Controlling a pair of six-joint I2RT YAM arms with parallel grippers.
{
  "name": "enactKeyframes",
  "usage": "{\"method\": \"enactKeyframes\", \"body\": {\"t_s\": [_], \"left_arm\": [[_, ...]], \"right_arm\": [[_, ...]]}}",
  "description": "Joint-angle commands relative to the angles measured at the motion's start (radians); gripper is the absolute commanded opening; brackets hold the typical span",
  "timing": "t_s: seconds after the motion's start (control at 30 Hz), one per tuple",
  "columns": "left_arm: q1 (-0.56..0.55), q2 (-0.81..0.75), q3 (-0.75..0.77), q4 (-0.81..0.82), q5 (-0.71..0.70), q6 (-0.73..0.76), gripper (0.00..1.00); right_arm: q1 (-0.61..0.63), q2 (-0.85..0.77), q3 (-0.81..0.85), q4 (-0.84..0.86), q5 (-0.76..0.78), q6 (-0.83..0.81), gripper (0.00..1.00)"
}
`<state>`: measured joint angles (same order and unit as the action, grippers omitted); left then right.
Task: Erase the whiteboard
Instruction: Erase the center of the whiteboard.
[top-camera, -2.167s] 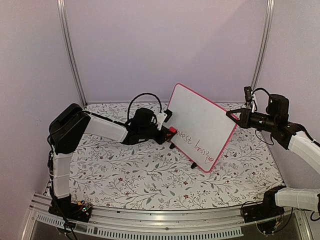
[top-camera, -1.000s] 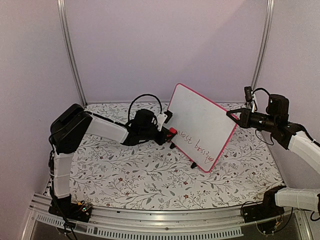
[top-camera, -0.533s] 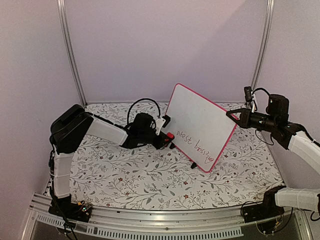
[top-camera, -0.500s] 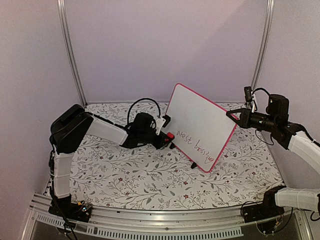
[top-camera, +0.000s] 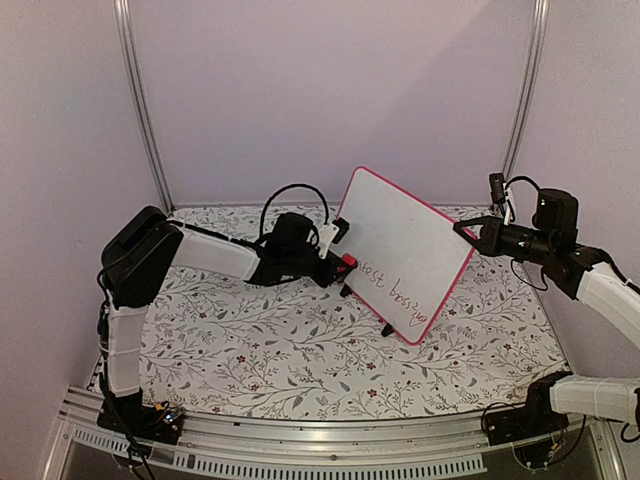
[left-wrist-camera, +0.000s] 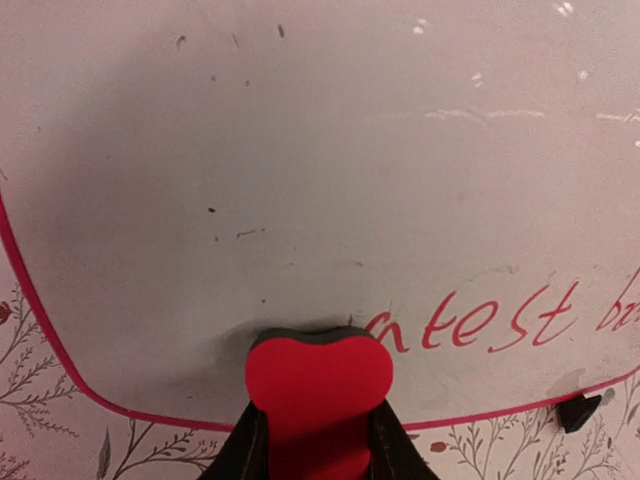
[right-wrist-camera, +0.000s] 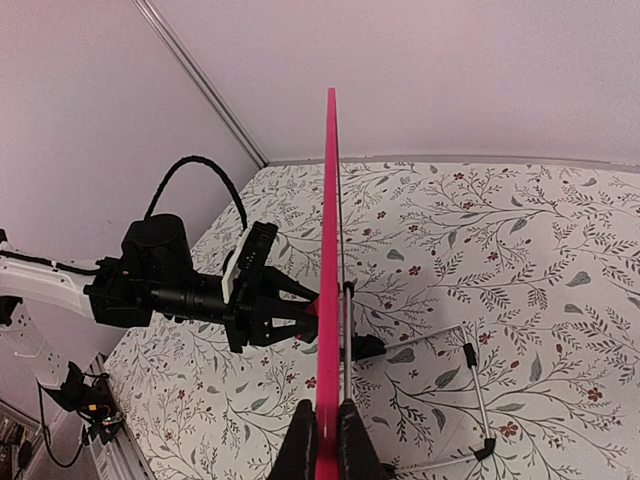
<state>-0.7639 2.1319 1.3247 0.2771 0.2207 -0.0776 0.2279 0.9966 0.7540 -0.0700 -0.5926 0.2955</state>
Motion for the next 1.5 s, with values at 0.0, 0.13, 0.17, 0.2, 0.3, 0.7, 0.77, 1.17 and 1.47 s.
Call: {"method": "enactKeyframes", "body": {"t_s": [0.0,0.13,0.17,0.2,0.3,0.7,0.77,1.17,1.47], "left_arm": [[-0.019,-0.035,0.053,0.039,0.019,0.015,0.0],[-0.018,-0.048,0.058,0.04,0.024,0.015,0.0],[-0.019,-0.051,0.058,0.042,0.025,0.015,0.0],[-0.02,-0.055,0.058,0.042,0.025,0.015,0.0],[-0.021,-0.065,0.054,0.044,0.026,0.015,0.0],[-0.033,-0.006,-0.054,0.045,-0.002,-0.01,0.0],[-0.032,0.005,-0.069,0.052,-0.004,-0.016,0.0],[-0.015,0.052,-0.096,0.052,-0.011,-0.04,0.0],[-0.012,0.036,-0.114,0.064,0.002,-0.039,0.0]], "right_arm": [[0.026,0.013,-0.031,-0.088,-0.118,-0.047,0.0],[0.026,0.014,-0.03,-0.089,-0.119,-0.045,0.0],[0.025,0.015,-0.029,-0.088,-0.119,-0.045,0.0],[0.026,0.016,-0.029,-0.088,-0.119,-0.045,0.0],[0.025,0.019,-0.027,-0.088,-0.12,-0.047,0.0],[0.026,0.02,-0.025,-0.089,-0.121,-0.047,0.0],[0.026,0.022,-0.026,-0.087,-0.122,-0.048,0.0],[0.027,0.011,-0.031,-0.088,-0.118,-0.048,0.0],[0.026,0.013,-0.032,-0.087,-0.119,-0.046,0.0]]}}
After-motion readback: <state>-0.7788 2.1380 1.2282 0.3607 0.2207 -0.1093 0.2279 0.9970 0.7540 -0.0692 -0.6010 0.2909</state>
